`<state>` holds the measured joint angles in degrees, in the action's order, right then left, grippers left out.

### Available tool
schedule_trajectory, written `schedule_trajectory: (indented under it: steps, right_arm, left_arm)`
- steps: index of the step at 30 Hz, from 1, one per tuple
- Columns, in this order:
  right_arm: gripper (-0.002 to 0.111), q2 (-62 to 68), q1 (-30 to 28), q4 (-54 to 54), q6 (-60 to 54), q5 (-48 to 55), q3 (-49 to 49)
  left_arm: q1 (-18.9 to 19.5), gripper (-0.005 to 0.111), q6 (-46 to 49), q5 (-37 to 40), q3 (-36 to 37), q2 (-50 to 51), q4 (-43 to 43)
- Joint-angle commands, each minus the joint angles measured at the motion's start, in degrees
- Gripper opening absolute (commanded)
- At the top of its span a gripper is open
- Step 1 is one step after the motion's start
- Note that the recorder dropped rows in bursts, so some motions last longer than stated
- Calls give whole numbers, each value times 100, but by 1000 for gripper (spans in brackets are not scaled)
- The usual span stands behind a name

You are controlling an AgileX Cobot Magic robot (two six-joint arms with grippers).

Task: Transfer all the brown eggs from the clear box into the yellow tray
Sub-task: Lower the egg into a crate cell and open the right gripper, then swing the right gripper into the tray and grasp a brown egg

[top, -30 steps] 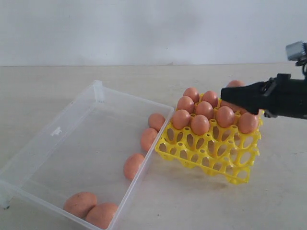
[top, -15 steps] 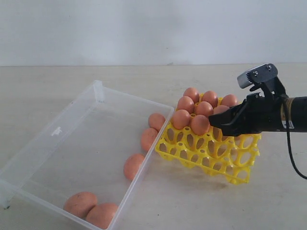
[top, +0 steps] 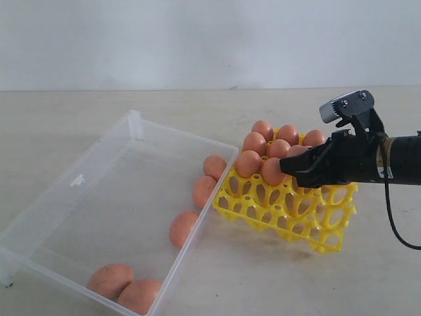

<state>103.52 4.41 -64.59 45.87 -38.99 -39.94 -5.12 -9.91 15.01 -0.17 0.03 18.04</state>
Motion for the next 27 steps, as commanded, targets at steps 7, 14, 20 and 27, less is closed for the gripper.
schedule_trajectory:
  steps: [7,14,20,27]
  right_arm:
    - [57,1,12,260,-39,220,-15]
    - [57,-205,12,160,574,77,-15]
    - [49,-1660,1339,-1051,3556,-994,-613]
    - [0,-1863,4021,-3536,3866,3032,-1956]
  left_arm:
    - [-11,1,-39,-37,17,-3,-22]
    - [-11,1,-39,-37,17,-3,-22]
    - [-11,1,-39,-37,17,-3,-22]
    - [-11,1,-39,-37,17,-3,-22]
